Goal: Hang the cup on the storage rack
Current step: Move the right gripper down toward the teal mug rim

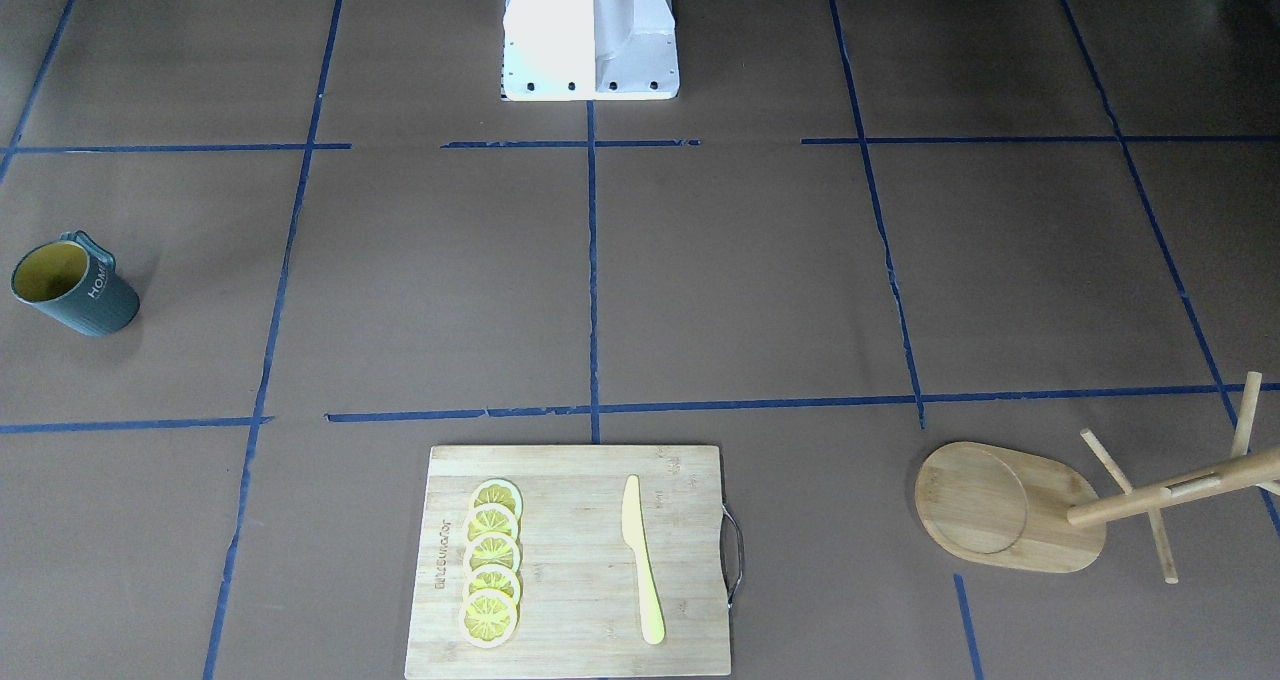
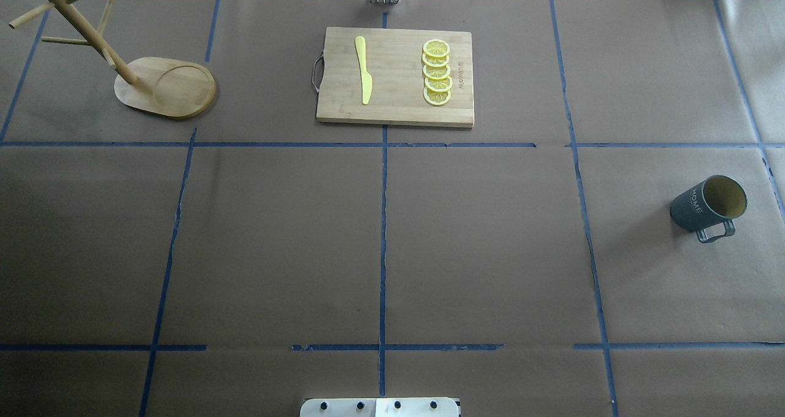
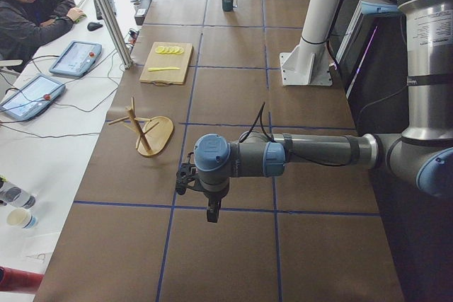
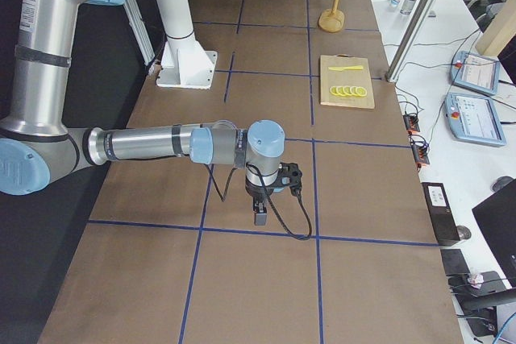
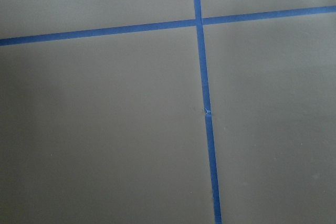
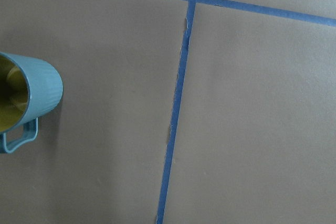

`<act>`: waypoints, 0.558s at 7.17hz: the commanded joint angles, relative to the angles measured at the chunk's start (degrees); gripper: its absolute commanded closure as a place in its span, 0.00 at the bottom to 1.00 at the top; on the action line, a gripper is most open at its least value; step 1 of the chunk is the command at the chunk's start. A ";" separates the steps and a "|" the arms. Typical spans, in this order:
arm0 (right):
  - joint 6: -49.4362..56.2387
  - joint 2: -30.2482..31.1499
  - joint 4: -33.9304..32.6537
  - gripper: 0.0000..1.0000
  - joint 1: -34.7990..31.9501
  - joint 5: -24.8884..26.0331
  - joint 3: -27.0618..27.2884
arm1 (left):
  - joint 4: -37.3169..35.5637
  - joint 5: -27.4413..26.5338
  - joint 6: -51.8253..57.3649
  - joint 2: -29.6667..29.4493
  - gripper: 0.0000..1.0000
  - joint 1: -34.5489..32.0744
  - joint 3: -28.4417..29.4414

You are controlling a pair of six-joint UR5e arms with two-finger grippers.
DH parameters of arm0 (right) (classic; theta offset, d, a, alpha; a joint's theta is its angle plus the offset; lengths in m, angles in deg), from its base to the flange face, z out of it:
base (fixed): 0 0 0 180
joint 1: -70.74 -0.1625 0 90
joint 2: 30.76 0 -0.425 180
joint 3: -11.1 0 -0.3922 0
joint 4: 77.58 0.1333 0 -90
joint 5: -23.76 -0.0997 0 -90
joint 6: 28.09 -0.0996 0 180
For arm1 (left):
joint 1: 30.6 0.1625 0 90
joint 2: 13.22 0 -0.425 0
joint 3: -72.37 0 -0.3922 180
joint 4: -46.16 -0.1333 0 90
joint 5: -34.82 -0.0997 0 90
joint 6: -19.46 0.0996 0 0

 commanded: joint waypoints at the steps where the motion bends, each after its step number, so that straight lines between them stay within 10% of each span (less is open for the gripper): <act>1: 0.16 -0.08 0.35 0.00 0.44 -0.12 0.69 | -0.06 0.02 0.04 0.00 0.00 0.09 -0.13; 4: -9.35 0.09 9.47 0.00 7.17 -1.17 -0.01 | 0.12 0.37 0.04 0.00 0.00 0.18 0.39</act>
